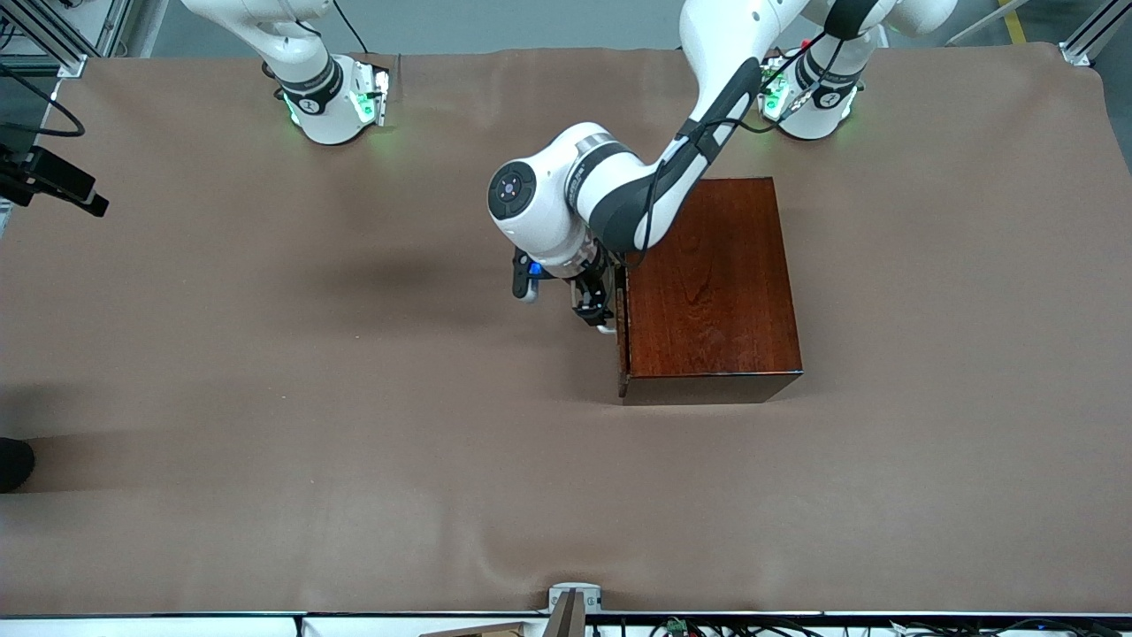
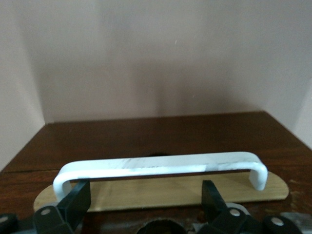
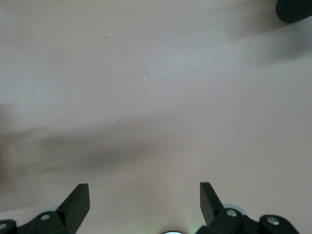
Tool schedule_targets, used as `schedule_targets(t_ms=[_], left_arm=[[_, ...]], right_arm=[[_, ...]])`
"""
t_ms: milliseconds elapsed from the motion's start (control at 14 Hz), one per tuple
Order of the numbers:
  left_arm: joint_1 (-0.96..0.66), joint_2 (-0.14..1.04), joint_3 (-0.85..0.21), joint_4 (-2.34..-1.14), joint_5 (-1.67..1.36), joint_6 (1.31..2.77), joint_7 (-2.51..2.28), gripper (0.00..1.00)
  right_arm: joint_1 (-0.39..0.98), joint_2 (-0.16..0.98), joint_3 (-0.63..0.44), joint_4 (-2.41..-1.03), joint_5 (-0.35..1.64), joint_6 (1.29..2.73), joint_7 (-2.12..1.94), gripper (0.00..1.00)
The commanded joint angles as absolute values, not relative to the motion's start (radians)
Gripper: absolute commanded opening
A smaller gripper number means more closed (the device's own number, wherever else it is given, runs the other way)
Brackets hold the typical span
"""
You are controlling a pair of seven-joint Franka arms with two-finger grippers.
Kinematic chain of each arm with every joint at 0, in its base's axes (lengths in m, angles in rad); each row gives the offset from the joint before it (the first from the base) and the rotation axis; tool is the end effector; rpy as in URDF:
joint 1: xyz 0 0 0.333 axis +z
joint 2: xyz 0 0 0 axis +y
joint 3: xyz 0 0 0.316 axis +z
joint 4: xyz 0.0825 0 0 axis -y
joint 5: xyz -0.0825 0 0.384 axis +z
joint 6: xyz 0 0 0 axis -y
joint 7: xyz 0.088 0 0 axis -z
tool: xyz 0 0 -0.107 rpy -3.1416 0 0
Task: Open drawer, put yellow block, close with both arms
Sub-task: 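Push the drawer shut by its handle with the left gripper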
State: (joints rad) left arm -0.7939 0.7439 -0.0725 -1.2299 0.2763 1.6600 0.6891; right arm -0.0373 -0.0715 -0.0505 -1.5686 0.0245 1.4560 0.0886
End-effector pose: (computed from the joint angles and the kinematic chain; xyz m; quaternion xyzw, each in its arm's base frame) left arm 0.4910 -0.5169 0.3091 -0.6799 0.7087 0.1441 0.1213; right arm 0.5183 -0.0439 0.6541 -0.9959 0.0868 0.0206 0.0140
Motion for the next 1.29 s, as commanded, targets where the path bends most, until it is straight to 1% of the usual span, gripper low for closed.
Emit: schedule_targets(t_ms=[0,357,429,500,643,857,1214], left_arm=[[-0.787,0.715,-0.064,-1.262,0.336,1.625,0.713,1.0],[-0.782,0.721,-0.064,-1.259,0.334,1.632,0.701,1.0],[-0.782,0.724,-0.069,-1.256,0.328,1.669,0.693,1.0],[-0.785,0.721,-0.072,-1.256,0.325,1.739,0.663,1.0],[-0.784,0.713,-0.083,-1.252,0.307,1.766,0.574,1.0],[-0.782,0.629,-0.078,-1.238,0.263,1.766,0.381,1.0],[-0.74,0.484,-0.066,-1.243,0.198,1.734,-0.232,1.0]], right_arm=[[-0.04,-0.072,-0.051,-1.569,0.018,1.424,0.101,1.0],[-0.055,-0.066,-0.055,-1.572,0.026,1.422,0.034,1.0],[-0.055,-0.067,-0.055,-1.568,0.026,1.424,0.035,1.0],[-0.057,-0.067,-0.055,-1.566,0.028,1.424,0.035,1.0],[-0.057,-0.067,-0.055,-1.566,0.028,1.424,0.037,1.0],[-0.058,-0.067,-0.055,-1.566,0.028,1.424,0.037,1.0],[-0.057,-0.066,-0.055,-1.566,0.028,1.427,0.037,1.0]])
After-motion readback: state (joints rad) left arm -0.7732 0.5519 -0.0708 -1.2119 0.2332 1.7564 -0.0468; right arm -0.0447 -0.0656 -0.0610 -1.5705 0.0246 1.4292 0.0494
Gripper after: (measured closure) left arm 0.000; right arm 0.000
